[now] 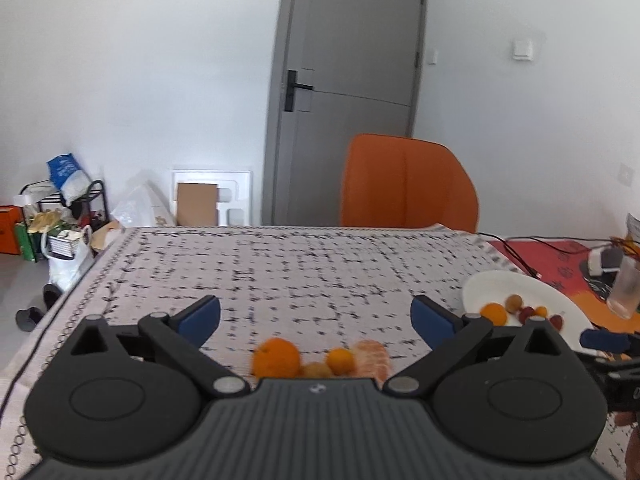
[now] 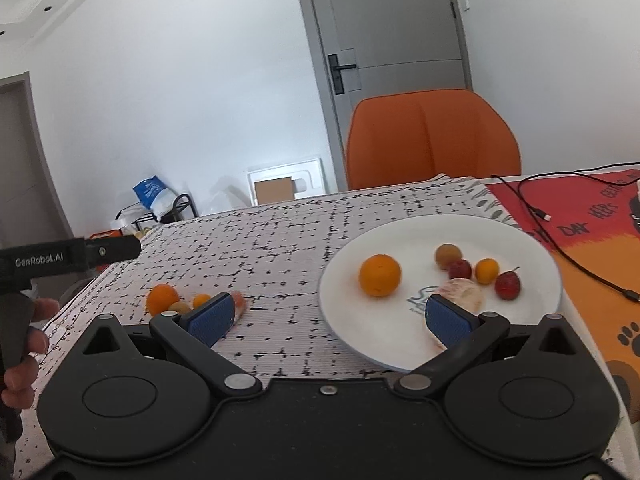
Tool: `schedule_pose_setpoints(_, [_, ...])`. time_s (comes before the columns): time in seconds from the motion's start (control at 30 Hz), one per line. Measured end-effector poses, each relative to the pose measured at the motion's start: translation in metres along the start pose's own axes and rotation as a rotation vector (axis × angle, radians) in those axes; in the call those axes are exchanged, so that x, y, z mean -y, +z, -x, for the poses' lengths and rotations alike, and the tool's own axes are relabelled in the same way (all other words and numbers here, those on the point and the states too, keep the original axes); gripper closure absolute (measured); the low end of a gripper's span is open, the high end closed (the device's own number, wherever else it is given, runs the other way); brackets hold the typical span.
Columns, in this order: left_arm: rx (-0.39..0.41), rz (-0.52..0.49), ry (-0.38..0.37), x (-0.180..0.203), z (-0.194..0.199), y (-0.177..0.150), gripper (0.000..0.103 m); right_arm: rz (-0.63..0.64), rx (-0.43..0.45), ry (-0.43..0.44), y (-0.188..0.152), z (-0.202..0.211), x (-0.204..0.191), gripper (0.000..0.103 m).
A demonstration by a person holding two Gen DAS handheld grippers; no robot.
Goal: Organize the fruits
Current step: 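Move both open tools back over the remaining fruit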
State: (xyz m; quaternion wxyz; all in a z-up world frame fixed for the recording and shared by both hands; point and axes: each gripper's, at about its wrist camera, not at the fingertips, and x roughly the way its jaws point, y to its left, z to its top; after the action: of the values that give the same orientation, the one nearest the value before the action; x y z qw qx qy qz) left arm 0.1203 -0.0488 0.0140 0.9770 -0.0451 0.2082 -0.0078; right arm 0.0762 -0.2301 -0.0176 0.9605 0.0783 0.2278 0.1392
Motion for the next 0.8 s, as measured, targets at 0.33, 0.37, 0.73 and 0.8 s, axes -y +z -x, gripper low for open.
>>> schedule_pose_setpoints(0.33, [-0.007, 0.033, 0.034, -0.028, 0.003, 0.003, 0.0, 0.027, -0.019, 0.041, 0.001, -0.009, -0.021, 0.0])
schedule_pose_setpoints(0.37, [-0.01, 0.035, 0.036, -0.03, 0.002, 0.002, 0.0, 0.03, -0.021, 0.045, 0.0, -0.009, -0.024, 0.0])
schedule_pose_setpoints(0.73, [-0.068, 0.046, 0.018, -0.046, -0.004, -0.01, 0.003, 0.043, -0.055, 0.085, 0.0, -0.025, -0.043, 0.0])
schedule_pose_setpoints(0.8, [-0.075, 0.056, 0.015, -0.049, -0.008, -0.012, 0.003, 0.046, -0.064, 0.092, 0.0, -0.029, -0.046, 0.0])
